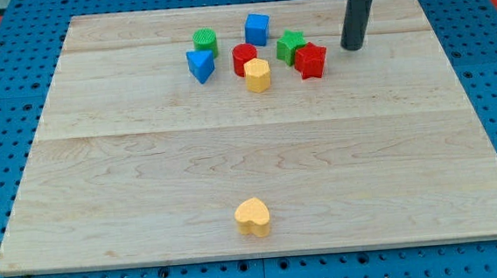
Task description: Move the green star along with the yellow hexagon down
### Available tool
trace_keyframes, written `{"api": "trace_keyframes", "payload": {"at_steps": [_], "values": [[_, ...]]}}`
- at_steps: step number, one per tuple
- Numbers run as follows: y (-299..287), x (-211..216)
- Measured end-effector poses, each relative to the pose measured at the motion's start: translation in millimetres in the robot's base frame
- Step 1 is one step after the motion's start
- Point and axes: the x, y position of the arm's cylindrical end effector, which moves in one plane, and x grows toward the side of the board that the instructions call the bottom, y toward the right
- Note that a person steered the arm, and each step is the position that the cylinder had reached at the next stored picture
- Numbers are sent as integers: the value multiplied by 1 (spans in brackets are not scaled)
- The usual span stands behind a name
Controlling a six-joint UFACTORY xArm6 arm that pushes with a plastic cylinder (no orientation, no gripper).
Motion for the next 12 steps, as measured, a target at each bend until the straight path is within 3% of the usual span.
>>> {"api": "trace_keyframes", "payload": {"at_steps": [1, 3, 4, 5, 8, 11, 12], "values": [[-57, -9], [-168, 36], [-191, 49], [-191, 56], [-189, 149], [-93, 152], [-132, 189]]}}
